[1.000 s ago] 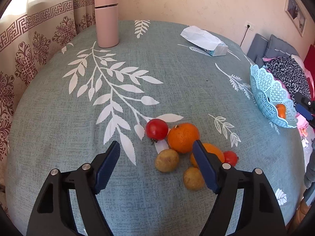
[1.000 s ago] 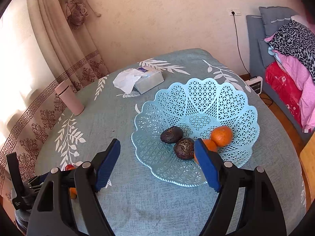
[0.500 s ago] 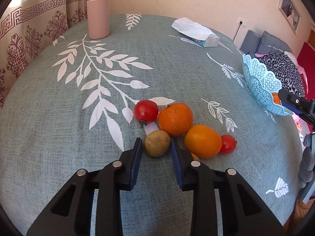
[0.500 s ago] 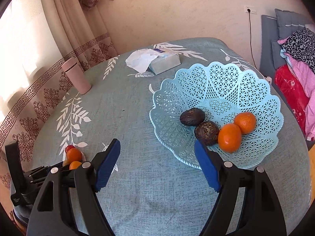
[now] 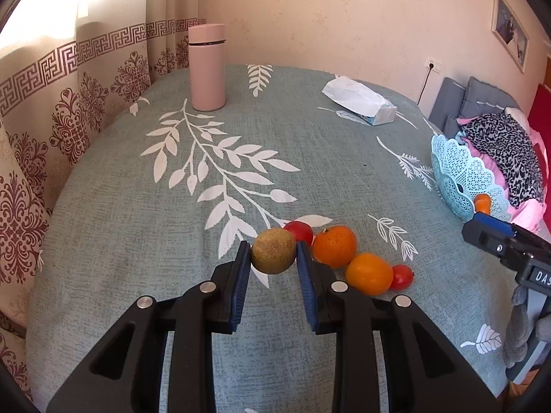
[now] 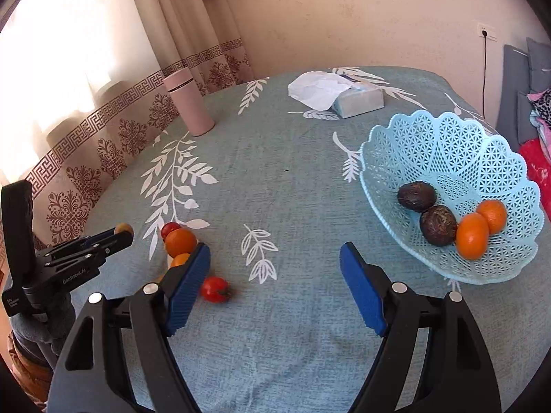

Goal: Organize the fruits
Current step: 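Hold the potato in the left tool while the right tool places an orange in the basket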

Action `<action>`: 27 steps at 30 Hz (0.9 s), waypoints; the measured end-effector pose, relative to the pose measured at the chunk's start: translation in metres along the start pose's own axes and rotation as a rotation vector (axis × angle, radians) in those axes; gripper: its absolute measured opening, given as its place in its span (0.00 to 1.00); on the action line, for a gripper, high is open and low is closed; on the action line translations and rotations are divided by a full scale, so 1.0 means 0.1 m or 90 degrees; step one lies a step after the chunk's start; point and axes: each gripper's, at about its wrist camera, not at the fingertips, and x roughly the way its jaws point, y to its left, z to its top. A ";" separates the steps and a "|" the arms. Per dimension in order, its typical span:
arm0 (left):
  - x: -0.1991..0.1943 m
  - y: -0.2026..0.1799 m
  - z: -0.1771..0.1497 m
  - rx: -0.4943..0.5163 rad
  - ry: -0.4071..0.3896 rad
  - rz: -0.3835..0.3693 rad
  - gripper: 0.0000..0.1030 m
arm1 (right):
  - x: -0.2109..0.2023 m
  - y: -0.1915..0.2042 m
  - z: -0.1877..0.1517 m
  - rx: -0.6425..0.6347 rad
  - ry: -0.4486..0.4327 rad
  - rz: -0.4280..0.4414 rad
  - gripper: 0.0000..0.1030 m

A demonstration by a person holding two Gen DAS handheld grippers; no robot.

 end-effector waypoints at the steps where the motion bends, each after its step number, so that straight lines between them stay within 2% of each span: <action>1: -0.03 0.01 0.02 -0.003 -0.006 -0.001 0.27 | 0.04 0.07 0.01 -0.009 0.007 0.010 0.77; 8: -0.21 0.06 0.10 -0.008 -0.033 -0.004 0.27 | 0.51 0.56 0.08 -0.072 0.077 0.062 0.77; 12: -0.26 0.12 0.12 -0.020 -0.041 -0.005 0.27 | 0.80 0.76 0.10 -0.098 0.122 0.069 0.77; 16: -0.27 0.19 0.14 -0.029 -0.044 -0.003 0.27 | 0.96 0.92 0.11 -0.133 0.141 0.057 0.75; 22: -0.27 0.21 0.14 -0.032 -0.043 -0.006 0.27 | 1.11 0.92 0.13 -0.124 0.159 0.056 0.56; 24: -0.27 0.20 0.13 -0.030 -0.042 -0.006 0.27 | 1.13 0.93 0.10 -0.127 0.162 0.052 0.43; 27: -0.25 0.19 0.13 -0.028 -0.038 -0.007 0.27 | 1.11 0.88 0.10 -0.113 0.155 0.053 0.37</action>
